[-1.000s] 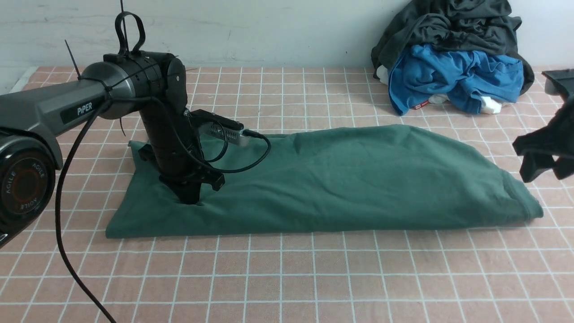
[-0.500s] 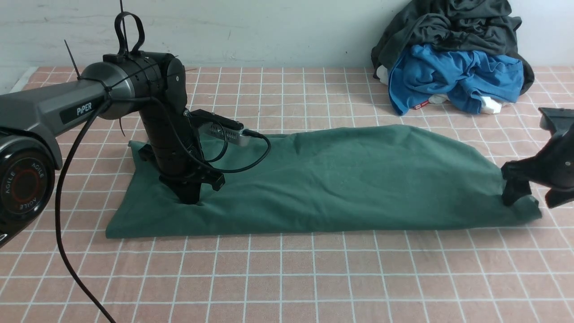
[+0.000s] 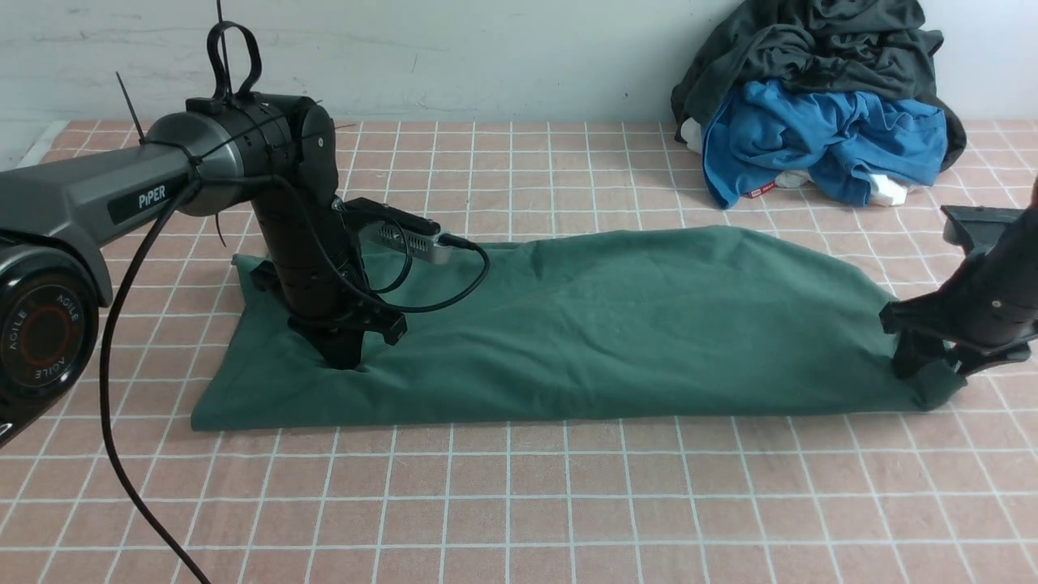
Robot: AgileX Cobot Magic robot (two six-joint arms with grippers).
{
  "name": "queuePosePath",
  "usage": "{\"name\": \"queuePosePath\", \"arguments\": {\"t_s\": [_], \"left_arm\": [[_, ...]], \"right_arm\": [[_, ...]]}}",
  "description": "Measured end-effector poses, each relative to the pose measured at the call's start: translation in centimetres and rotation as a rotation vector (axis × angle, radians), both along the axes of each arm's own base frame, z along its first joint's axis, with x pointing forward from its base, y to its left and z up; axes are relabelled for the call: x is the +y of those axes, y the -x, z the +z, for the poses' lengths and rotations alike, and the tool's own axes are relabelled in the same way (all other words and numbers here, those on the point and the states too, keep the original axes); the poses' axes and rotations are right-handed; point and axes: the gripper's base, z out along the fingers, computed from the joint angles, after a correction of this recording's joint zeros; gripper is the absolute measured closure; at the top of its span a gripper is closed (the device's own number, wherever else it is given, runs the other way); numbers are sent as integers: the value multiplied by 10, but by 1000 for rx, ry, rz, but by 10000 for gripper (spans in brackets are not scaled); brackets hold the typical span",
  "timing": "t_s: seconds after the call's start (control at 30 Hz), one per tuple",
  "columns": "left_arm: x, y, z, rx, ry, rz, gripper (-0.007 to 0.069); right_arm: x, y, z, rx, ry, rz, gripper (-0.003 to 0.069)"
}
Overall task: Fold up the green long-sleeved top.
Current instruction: Use the right arm to clamp the right edge of the fabric, then use the right arm to drag the right edge of the fabric to the left and folds it over the left edge
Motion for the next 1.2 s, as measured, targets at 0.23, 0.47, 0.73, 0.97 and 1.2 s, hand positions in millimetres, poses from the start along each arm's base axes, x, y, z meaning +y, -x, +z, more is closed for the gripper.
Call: {"name": "queuePosePath", "arguments": {"t_s": [0.23,0.47,0.73,0.97,1.2], "left_arm": [[5,1,34,-99,-25,-14,628],[17,31,136,-299,-40,-20,628],[31,94,239,-542,2,-7,628],[41,140,284,-649,27,10,628],[48,174,312,-728,45,21,628]], "right_arm": [[-1,3,19,-37,59,70,606],[-18,24,103,-197,319,82,624],[9,50,234,-484,347,102,624],[137,40,271,-646,77,416,624],[259,9,200,-534,-94,623,624]]}}
